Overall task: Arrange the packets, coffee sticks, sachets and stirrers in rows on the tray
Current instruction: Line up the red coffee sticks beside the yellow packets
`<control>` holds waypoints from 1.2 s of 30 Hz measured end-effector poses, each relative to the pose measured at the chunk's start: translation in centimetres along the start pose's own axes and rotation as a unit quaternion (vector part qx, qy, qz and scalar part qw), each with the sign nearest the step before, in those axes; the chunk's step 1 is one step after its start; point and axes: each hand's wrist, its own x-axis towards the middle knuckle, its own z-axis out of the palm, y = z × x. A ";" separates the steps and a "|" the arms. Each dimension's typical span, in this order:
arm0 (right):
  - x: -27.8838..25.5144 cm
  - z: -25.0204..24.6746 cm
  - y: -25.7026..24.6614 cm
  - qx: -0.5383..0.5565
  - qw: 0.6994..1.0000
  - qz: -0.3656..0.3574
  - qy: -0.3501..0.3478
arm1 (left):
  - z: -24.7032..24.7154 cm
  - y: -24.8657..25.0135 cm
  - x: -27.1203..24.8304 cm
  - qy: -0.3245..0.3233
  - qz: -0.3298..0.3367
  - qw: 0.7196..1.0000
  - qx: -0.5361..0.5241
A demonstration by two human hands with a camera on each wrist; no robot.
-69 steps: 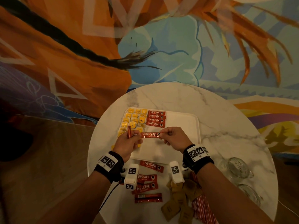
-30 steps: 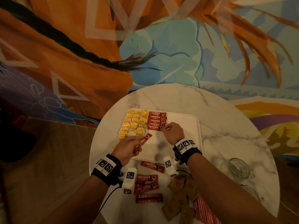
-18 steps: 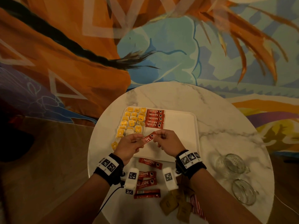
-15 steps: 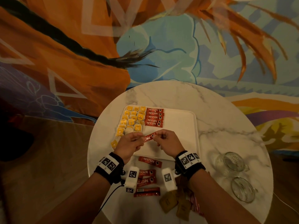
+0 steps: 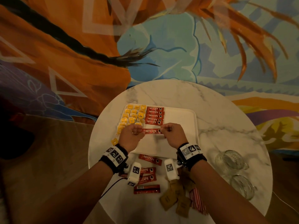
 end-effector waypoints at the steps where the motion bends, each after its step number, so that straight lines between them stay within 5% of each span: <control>1: 0.5 -0.1 0.0 -0.017 1.000 0.002 0.014 | 0.0 -0.1 0.6 0.000 0.018 0.999 0.026; 11: 3.5 1.5 0.2 -0.175 0.983 0.047 0.036 | 0.8 0.1 5.0 -0.073 0.064 0.954 0.282; 18: 4.1 1.9 0.2 -0.197 0.979 0.037 0.033 | 1.9 0.6 6.4 -0.103 0.127 0.870 0.465; 36: 4.2 1.3 -0.8 -0.235 0.972 -0.013 -0.024 | 2.7 0.4 7.9 -0.110 0.116 0.851 0.500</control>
